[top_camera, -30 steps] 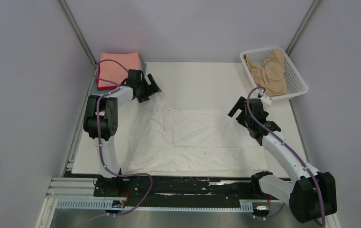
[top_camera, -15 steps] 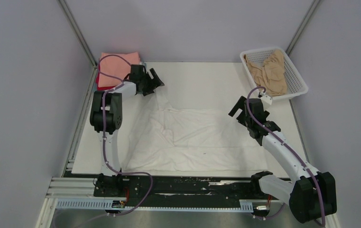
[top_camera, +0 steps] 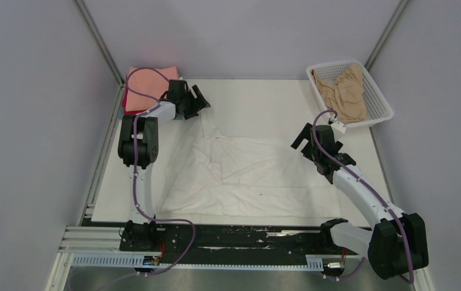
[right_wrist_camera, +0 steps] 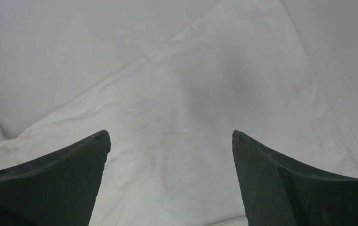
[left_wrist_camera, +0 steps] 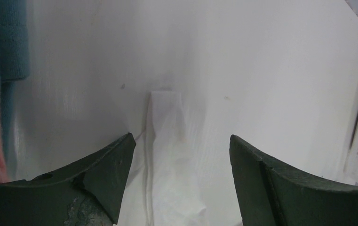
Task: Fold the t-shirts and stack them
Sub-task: Grab the side of the flattened tshirt furthest away from the robot with both arms
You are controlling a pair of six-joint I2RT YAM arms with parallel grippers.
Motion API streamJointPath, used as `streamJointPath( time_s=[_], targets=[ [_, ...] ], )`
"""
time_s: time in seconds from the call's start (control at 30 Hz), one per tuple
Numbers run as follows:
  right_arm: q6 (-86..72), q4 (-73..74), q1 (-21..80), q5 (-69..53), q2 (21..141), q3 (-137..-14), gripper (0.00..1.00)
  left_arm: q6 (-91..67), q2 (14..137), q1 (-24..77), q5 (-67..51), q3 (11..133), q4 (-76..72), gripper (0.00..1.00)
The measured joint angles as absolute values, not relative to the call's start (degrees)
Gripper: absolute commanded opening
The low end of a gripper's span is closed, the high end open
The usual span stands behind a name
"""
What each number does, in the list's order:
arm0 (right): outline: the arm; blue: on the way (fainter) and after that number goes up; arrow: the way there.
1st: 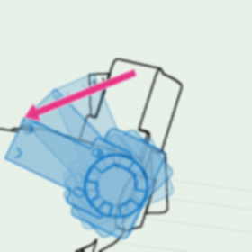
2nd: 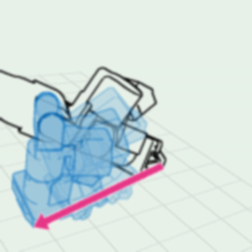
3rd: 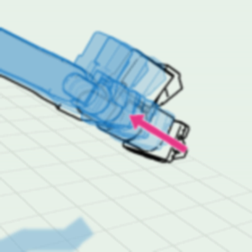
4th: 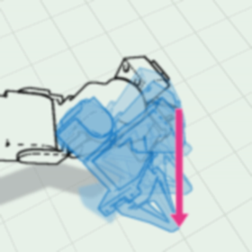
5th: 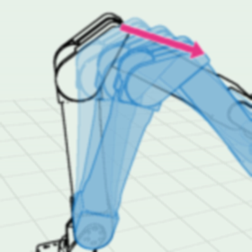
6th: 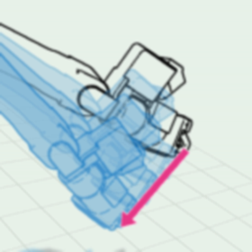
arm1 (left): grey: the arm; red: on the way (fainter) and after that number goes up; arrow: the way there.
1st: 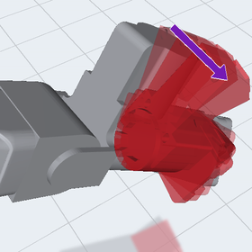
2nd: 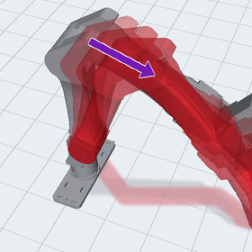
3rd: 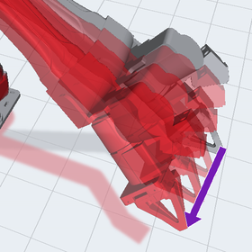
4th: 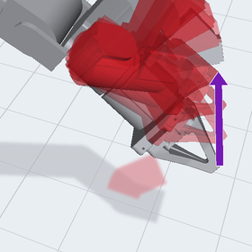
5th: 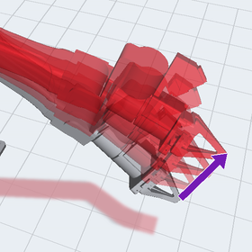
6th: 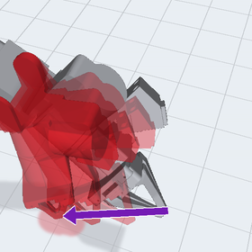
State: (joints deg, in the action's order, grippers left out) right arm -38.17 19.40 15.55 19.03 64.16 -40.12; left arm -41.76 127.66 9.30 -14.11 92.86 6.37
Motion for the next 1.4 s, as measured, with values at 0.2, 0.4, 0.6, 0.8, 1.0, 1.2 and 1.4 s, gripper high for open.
streamJointPath(
  time_s=[0.2, 0.4, 0.6, 0.8, 1.0, 1.2, 1.4],
  targets=[
    [-37.93, 19.38, 15.55, 19.11, 64.42, -40.12, 1.00, -41.80, 127.63, 9.41, -14.76, 92.86, 6.55, 0.82],
    [-37.69, 19.35, 15.55, 19.20, 64.47, -40.12, 1.00, -41.69, 125.99, 9.85, -14.96, 89.58, 4.43, 0.82],
    [-37.34, 19.20, 15.53, 19.25, 64.47, -40.12, 1.00, -41.60, 123.63, 10.79, -14.87, 86.26, 3.95, 0.81],
    [-37.28, 18.96, 15.31, 19.27, 64.47, -39.62, 1.00, -41.58, 123.63, 11.09, -14.85, 86.28, 3.97, 0.80],
    [-37.10, 18.94, 15.29, 19.27, 64.47, -39.29, 1.00, -40.80, 124.31, 11.68, -13.04, 88.68, 5.80, 0.58],
    [-36.88, 18.94, 15.20, 19.33, 64.42, -39.24, 1.00, -39.57, 127.24, 12.03, -11.46, 94.80, 7.66, 0.46],
    [-36.73, 18.94, 15.03, 19.44, 63.99, -39.18, 1.00, -38.72, 129.88, 12.25, -11.05, 96.51, 11.40, 0.46]
  ],
)
